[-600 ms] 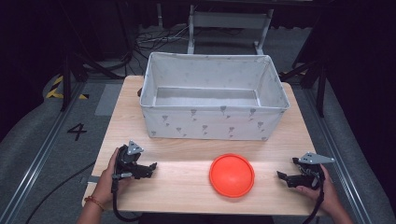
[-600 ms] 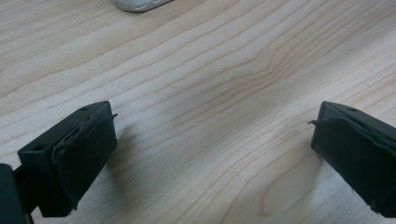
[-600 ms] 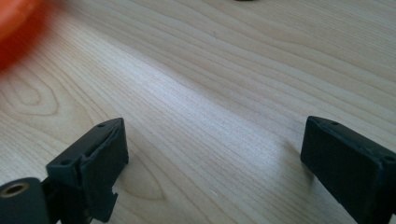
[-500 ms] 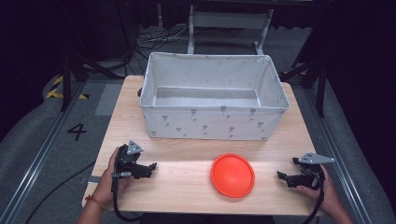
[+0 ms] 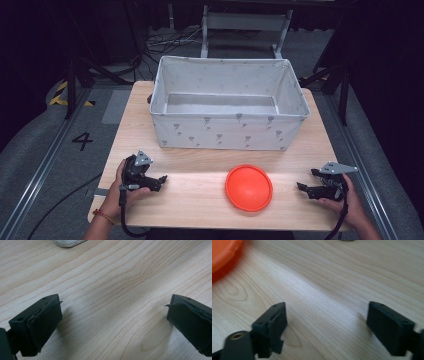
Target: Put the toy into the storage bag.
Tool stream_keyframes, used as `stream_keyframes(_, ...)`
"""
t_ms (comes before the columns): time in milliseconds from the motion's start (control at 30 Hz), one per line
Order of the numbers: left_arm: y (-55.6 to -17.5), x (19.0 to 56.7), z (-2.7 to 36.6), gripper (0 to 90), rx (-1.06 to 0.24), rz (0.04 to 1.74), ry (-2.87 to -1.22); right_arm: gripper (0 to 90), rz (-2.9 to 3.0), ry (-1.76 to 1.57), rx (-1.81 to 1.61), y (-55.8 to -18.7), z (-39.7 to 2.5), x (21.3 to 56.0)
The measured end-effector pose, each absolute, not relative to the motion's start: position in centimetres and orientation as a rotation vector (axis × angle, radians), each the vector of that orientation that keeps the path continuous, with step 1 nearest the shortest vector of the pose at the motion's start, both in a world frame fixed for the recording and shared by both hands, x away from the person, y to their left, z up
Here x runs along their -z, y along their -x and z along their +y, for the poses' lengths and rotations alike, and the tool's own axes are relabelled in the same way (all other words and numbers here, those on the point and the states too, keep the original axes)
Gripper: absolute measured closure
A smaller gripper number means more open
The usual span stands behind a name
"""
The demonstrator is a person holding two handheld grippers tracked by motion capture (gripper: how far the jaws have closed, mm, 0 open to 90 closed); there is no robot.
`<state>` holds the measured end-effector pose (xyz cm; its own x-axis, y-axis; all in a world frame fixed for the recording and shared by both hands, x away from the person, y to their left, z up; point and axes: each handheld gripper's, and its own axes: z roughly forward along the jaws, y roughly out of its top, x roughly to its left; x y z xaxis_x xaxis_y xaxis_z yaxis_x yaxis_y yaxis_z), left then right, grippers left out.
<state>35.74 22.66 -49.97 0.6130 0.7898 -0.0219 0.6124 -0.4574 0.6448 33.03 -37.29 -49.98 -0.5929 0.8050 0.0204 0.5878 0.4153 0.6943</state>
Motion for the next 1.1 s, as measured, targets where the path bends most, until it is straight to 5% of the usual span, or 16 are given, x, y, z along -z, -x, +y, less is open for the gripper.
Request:
stream_keyframes(633, -35.7, 50.0, 22.7, 0.2, -0.373, 1.097, -2.221, 23.4, 2.508, -0.977, -1.113, -34.8, -30.9, 45.4)
stream_keyframes(1100, -35.8, 50.0, 22.7, 0.2, -0.373, 1.095, -2.221, 19.9, 2.724, -0.907, -1.090, -37.8, -24.9, 47.5)
